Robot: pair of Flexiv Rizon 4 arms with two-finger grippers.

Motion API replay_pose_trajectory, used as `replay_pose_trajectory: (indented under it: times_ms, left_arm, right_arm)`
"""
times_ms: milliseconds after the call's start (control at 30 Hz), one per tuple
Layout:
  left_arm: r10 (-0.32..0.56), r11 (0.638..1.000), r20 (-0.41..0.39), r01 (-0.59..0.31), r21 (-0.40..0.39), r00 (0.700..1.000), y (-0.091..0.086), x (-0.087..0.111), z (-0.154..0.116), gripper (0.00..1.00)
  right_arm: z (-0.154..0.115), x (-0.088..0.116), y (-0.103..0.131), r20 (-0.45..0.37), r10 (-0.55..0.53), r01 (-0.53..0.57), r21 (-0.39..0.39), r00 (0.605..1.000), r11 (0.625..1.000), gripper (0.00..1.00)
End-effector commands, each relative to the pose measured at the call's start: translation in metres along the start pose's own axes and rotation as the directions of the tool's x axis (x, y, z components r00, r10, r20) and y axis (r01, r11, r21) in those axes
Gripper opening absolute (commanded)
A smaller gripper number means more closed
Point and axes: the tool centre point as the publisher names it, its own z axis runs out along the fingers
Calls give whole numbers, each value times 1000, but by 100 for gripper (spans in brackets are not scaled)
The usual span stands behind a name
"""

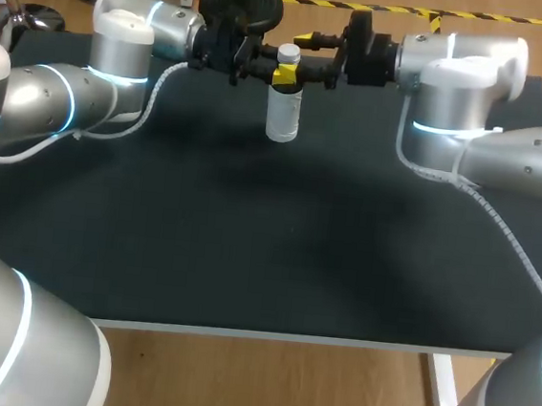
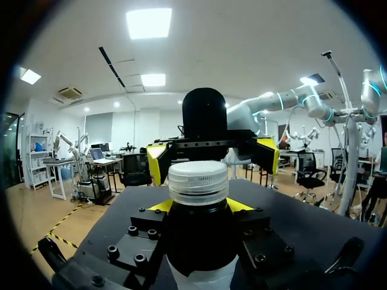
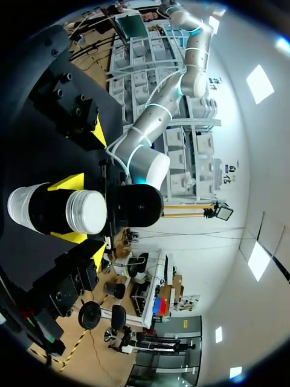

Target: Unscrew the bottle cap

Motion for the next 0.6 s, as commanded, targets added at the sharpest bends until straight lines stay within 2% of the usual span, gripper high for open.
replay_pose_trajectory:
  times_ms: [33,600]
  left_arm:
    - [-1,1000,-87,2,5,996,3,-7,-1,0]
    - [-1,1000,-87,2,5,996,3,-7,-1,0]
  right_arm:
    - [4,-4,-4,6,2,-2,-12,1000,1000,100]
    - [11,-7,2,-13,-8,7,-35,1000,999,100]
